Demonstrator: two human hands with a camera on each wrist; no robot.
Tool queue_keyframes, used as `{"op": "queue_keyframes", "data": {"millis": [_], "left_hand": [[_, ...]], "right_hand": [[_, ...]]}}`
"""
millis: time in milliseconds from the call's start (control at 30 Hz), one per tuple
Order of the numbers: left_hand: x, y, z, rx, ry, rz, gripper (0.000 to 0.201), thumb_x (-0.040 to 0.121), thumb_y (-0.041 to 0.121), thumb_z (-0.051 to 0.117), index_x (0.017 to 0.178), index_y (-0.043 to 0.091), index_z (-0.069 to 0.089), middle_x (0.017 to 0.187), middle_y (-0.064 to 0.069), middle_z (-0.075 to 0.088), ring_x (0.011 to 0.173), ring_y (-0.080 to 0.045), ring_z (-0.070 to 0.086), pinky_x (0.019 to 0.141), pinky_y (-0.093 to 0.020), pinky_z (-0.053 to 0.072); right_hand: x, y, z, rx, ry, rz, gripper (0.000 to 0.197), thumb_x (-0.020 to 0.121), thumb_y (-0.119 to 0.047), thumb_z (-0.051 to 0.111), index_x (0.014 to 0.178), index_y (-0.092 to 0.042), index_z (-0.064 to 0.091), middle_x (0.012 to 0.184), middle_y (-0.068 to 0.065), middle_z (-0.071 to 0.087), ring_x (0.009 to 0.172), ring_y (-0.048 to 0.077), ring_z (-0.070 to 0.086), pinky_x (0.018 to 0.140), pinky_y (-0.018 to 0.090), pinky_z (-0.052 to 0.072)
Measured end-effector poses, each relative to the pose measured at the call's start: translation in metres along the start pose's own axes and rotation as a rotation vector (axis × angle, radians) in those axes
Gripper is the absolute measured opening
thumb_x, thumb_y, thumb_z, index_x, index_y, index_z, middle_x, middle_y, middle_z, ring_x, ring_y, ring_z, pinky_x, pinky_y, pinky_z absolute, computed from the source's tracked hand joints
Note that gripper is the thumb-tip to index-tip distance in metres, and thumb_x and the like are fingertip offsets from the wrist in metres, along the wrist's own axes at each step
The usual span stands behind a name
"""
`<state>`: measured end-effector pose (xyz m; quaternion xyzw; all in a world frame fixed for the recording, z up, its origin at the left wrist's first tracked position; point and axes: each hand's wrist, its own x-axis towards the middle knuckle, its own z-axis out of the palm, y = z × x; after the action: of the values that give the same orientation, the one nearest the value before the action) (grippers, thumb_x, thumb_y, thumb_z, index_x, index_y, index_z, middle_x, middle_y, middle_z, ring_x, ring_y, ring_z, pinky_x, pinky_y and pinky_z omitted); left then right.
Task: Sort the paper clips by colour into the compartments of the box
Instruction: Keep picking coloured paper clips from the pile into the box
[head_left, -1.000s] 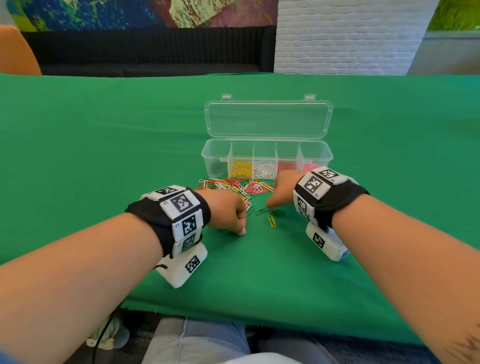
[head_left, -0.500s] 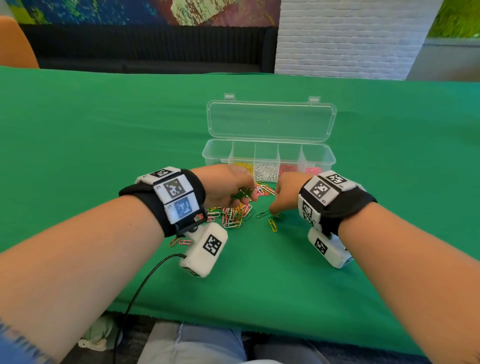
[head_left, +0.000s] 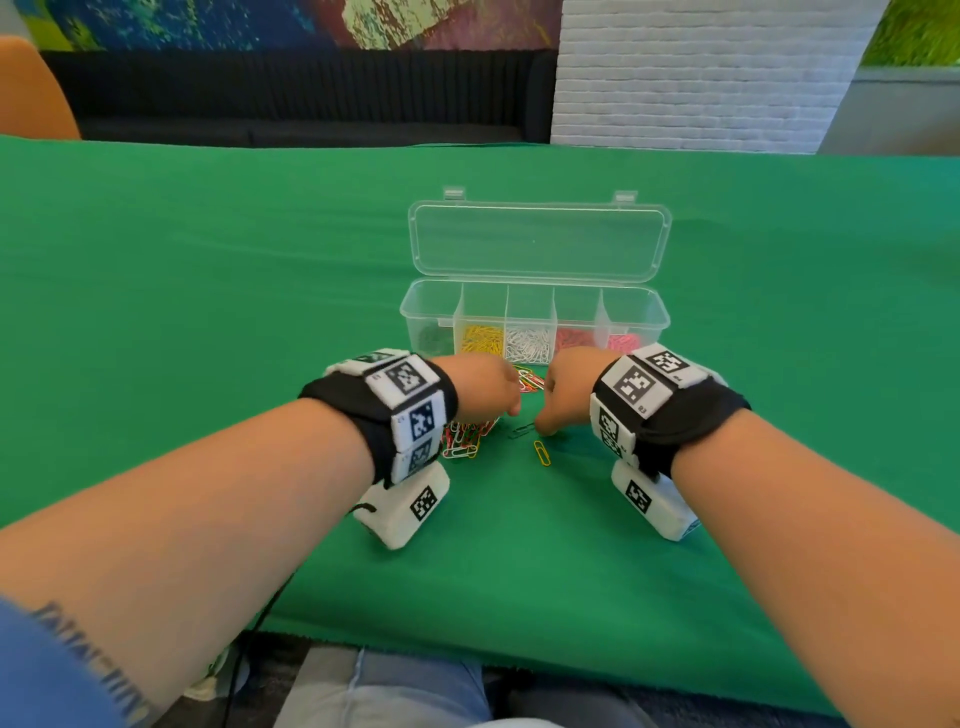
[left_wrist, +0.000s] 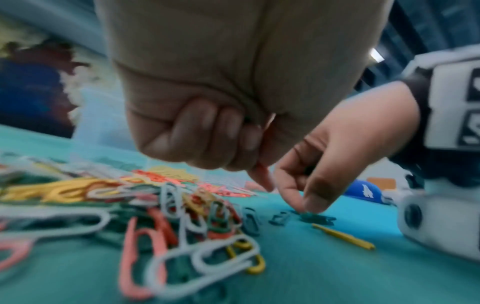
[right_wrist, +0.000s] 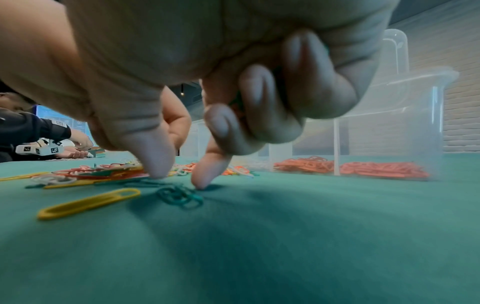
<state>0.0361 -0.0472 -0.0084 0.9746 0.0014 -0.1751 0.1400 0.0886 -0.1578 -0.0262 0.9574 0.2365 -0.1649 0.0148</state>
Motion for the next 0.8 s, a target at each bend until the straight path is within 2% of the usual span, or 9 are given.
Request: {"op": "queue_keyframes", "data": {"millis": [100, 200, 300, 433, 533, 600, 700, 800], "left_hand": [[0.003, 0.001, 0.007, 0.161, 0.025, 0.039, 0.025, 0.097, 0.028, 0.045, 0.113, 0.015, 0.06, 0.115, -0.004, 0.061, 0.093, -0.018, 0.054, 0.077, -0.027, 0.043], [0.009, 0.002, 0.01, 0.222, 0.015, 0.035, 0.029, 0.09, 0.036, 0.058, 0.11, 0.015, 0.063, 0.112, -0.002, 0.064, 0.1, -0.02, 0.059, 0.081, -0.03, 0.047], [0.013, 0.002, 0.01, 0.225, 0.002, 0.042, 0.031, 0.087, 0.038, 0.062, 0.108, 0.015, 0.066, 0.11, -0.002, 0.065, 0.101, -0.02, 0.06, 0.085, -0.032, 0.049], [0.016, 0.002, 0.009, 0.249, -0.013, 0.053, 0.031, 0.088, 0.036, 0.06, 0.108, 0.013, 0.066, 0.108, -0.004, 0.066, 0.1, -0.021, 0.061, 0.081, -0.031, 0.049], [0.016, 0.0, 0.009, 0.242, -0.025, 0.062, 0.028, 0.088, 0.034, 0.059, 0.104, 0.012, 0.067, 0.101, -0.004, 0.066, 0.088, -0.02, 0.058, 0.072, -0.029, 0.047], [0.013, -0.003, 0.007, 0.187, -0.036, 0.059, 0.023, 0.09, 0.032, 0.056, 0.097, 0.011, 0.064, 0.088, -0.002, 0.061, 0.078, -0.017, 0.052, 0.066, -0.026, 0.043], [0.006, -0.014, -0.003, 0.031, -0.029, 0.026, 0.017, 0.095, 0.03, 0.048, 0.087, 0.016, 0.054, 0.076, 0.001, 0.05, 0.065, -0.013, 0.044, 0.06, -0.023, 0.04], [-0.002, -0.034, -0.014, -0.337, -0.013, -0.039, 0.016, 0.095, 0.017, 0.044, 0.08, 0.014, 0.049, 0.07, 0.0, 0.047, 0.055, -0.01, 0.041, 0.047, -0.018, 0.037]], "right_hand": [[-0.002, 0.001, 0.0, -0.007, -0.031, -0.012, 0.026, 0.07, -0.033, 0.074, 0.069, -0.014, 0.057, 0.07, 0.002, 0.057, 0.065, 0.019, 0.052, 0.057, 0.025, 0.045], [0.0, 0.001, 0.001, -0.023, -0.054, -0.029, 0.028, 0.069, -0.032, 0.076, 0.083, -0.01, 0.066, 0.086, 0.006, 0.068, 0.073, 0.02, 0.058, 0.07, 0.032, 0.054], [-0.001, -0.001, 0.0, -0.036, -0.056, -0.05, 0.029, 0.073, -0.029, 0.073, 0.092, -0.008, 0.068, 0.088, 0.006, 0.066, 0.075, 0.02, 0.058, 0.071, 0.031, 0.053], [-0.003, -0.004, -0.001, -0.048, -0.054, -0.082, 0.017, 0.077, -0.026, 0.069, 0.081, -0.011, 0.062, 0.078, 0.005, 0.058, 0.069, 0.02, 0.053, 0.06, 0.027, 0.046], [-0.003, -0.004, 0.0, -0.065, -0.052, -0.086, 0.023, 0.08, -0.024, 0.065, 0.066, -0.012, 0.053, 0.064, 0.003, 0.049, 0.058, 0.018, 0.046, 0.051, 0.023, 0.038], [-0.003, -0.004, 0.001, -0.056, -0.033, -0.089, 0.023, 0.082, -0.023, 0.06, 0.065, -0.012, 0.05, 0.062, 0.002, 0.045, 0.057, 0.018, 0.043, 0.053, 0.023, 0.037], [-0.005, -0.005, 0.0, 0.001, -0.003, -0.077, 0.014, 0.088, -0.023, 0.051, 0.079, -0.011, 0.052, 0.071, 0.004, 0.046, 0.069, 0.021, 0.045, 0.063, 0.026, 0.039], [-0.004, -0.007, -0.002, 0.053, 0.011, -0.046, 0.022, 0.094, -0.022, 0.041, 0.076, -0.011, 0.046, 0.073, 0.004, 0.045, 0.077, 0.022, 0.045, 0.061, 0.023, 0.038]]}}
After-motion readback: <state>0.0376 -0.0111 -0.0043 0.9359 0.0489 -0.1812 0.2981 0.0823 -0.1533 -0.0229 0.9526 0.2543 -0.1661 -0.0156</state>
